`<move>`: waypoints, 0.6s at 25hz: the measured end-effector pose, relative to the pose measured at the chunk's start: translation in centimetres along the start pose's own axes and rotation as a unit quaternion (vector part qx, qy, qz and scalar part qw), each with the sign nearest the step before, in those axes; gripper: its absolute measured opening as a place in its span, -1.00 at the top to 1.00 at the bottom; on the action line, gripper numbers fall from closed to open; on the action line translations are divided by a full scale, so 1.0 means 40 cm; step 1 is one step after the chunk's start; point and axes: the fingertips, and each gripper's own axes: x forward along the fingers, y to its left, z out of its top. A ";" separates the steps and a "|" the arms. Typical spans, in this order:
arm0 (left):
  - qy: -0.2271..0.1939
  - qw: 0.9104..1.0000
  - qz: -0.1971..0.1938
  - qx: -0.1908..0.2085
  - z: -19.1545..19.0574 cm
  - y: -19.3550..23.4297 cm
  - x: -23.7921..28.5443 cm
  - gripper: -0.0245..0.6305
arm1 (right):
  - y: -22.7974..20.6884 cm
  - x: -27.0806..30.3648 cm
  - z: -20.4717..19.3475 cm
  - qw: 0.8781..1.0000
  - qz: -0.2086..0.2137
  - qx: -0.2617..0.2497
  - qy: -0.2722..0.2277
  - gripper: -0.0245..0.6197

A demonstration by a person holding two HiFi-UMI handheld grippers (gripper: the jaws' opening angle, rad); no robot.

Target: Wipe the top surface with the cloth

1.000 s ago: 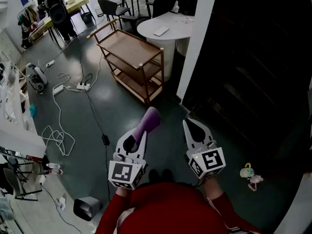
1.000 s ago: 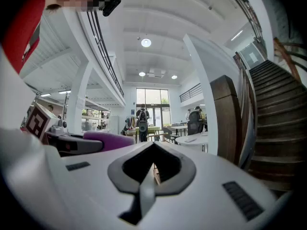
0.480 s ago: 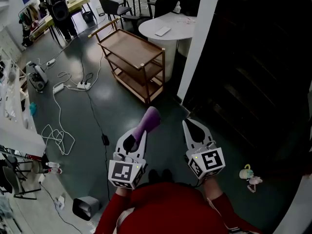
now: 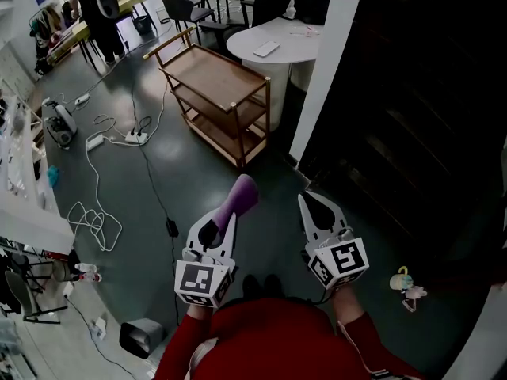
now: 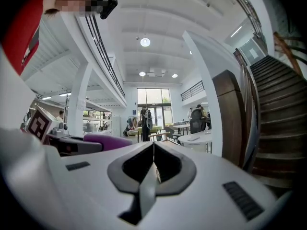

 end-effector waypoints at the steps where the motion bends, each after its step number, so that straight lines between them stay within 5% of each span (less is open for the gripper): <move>1: 0.001 1.000 -0.001 0.000 0.000 0.005 0.002 0.73 | -0.002 0.004 0.002 1.000 -0.002 0.001 0.001 0.89; 15: 0.012 1.000 -0.013 -0.001 -0.005 0.064 0.134 0.73 | -0.088 0.077 -0.020 0.999 -0.033 -0.010 0.030 0.88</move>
